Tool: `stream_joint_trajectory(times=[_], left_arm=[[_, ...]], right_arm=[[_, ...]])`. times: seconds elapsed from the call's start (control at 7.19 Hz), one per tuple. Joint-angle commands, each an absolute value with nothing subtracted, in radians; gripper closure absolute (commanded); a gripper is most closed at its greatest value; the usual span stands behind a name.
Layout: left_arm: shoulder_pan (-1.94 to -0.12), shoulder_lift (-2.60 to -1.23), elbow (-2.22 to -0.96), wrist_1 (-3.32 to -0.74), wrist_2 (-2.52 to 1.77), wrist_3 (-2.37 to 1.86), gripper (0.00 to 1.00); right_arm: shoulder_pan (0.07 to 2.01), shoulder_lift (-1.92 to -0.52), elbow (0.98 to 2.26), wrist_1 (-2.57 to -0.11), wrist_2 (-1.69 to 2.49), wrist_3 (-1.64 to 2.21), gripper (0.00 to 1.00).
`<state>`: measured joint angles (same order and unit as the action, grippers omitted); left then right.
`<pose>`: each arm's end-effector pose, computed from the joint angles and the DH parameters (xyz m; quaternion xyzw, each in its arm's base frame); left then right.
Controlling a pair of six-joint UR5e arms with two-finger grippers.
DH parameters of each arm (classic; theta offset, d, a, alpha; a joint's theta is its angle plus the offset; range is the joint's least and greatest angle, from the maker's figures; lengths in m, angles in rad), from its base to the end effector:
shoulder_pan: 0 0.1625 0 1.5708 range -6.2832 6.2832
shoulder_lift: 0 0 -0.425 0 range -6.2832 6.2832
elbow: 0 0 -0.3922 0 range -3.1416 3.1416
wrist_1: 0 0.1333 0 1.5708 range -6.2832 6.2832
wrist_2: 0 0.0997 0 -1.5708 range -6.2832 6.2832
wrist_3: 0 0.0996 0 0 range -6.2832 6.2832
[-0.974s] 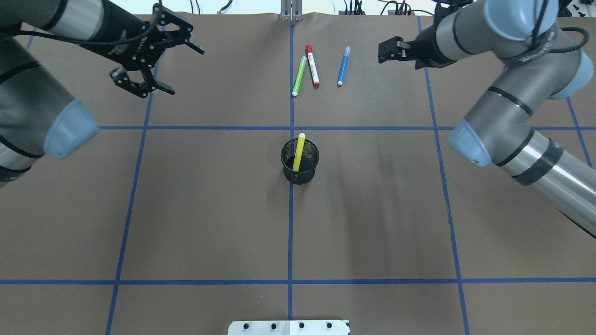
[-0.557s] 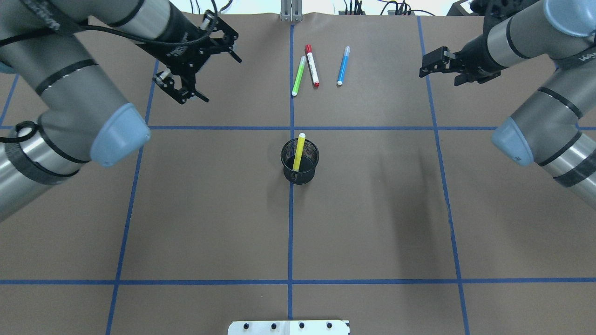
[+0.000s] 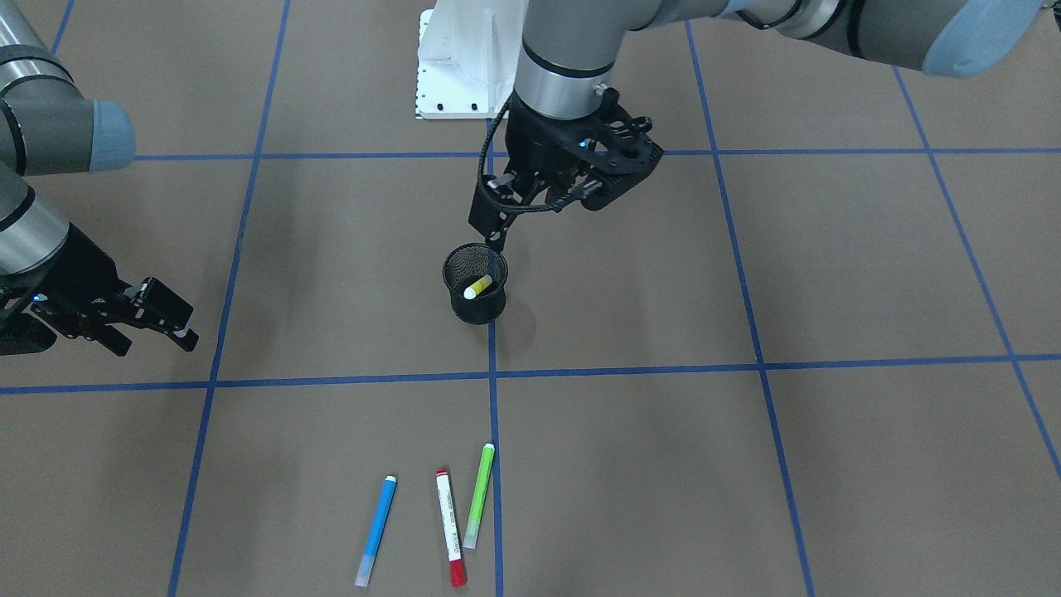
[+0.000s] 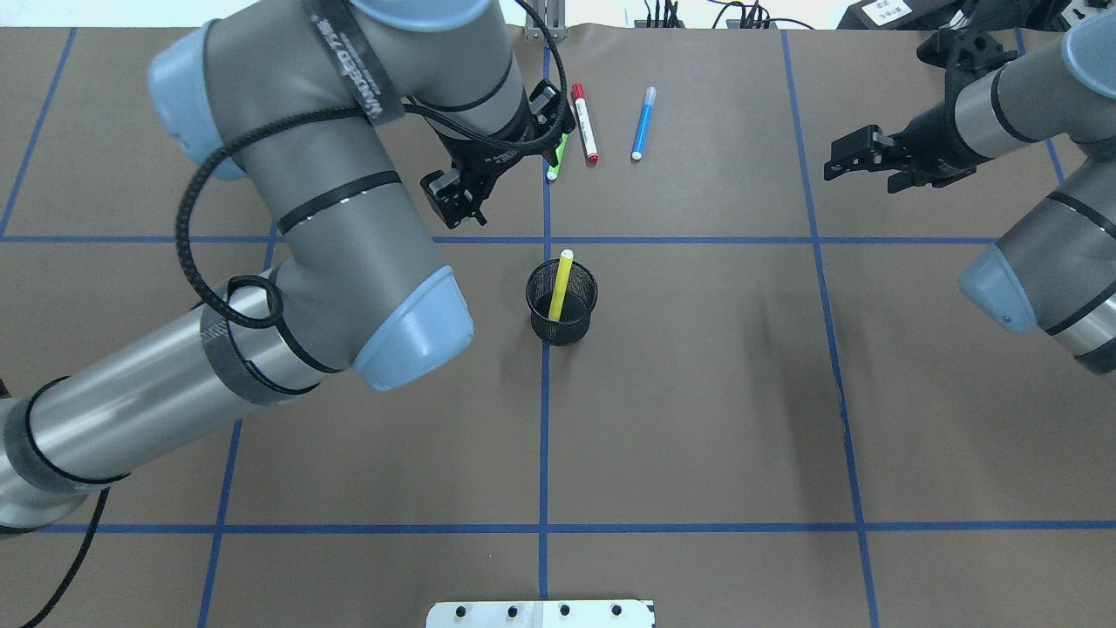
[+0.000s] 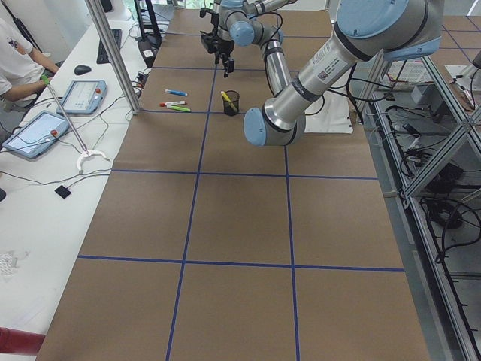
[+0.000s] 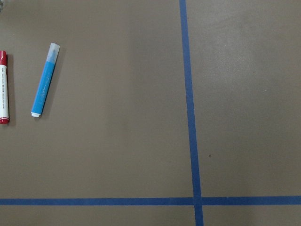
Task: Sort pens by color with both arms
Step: 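Move the left gripper over the cup and lower it toward the yellow highlighter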
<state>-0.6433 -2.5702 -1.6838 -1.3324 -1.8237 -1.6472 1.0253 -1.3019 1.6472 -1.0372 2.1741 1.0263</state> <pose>0.4703 -0.4880 0.0261 0.0077 0.4350 -0.2665 0.8600 -0.2502 -0.5602 0.4150 0.0969 -0.4774 0.0830 0.8694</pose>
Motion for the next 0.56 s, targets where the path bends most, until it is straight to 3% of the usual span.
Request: stream_joint_trajectory(times=[0.0, 0.28, 0.42], left_arm=[[-0.563, -2.614, -1.625, -1.33, -1.627, -1.387, 0.0], [-0.563, -2.748, -1.411, -1.319, -1.643, -1.23, 0.02], [-0.563, -2.75, -1.354, -1.319, -1.717, -1.162, 0.02]], right_arm=[[1.023, -1.31, 1.641, -1.032, 2.174, 1.028, 0.0], [1.023, -1.313, 1.632, -1.032, 2.174, 1.028, 0.0], [1.023, -1.312, 1.625, -1.031, 2.174, 1.028, 0.0]])
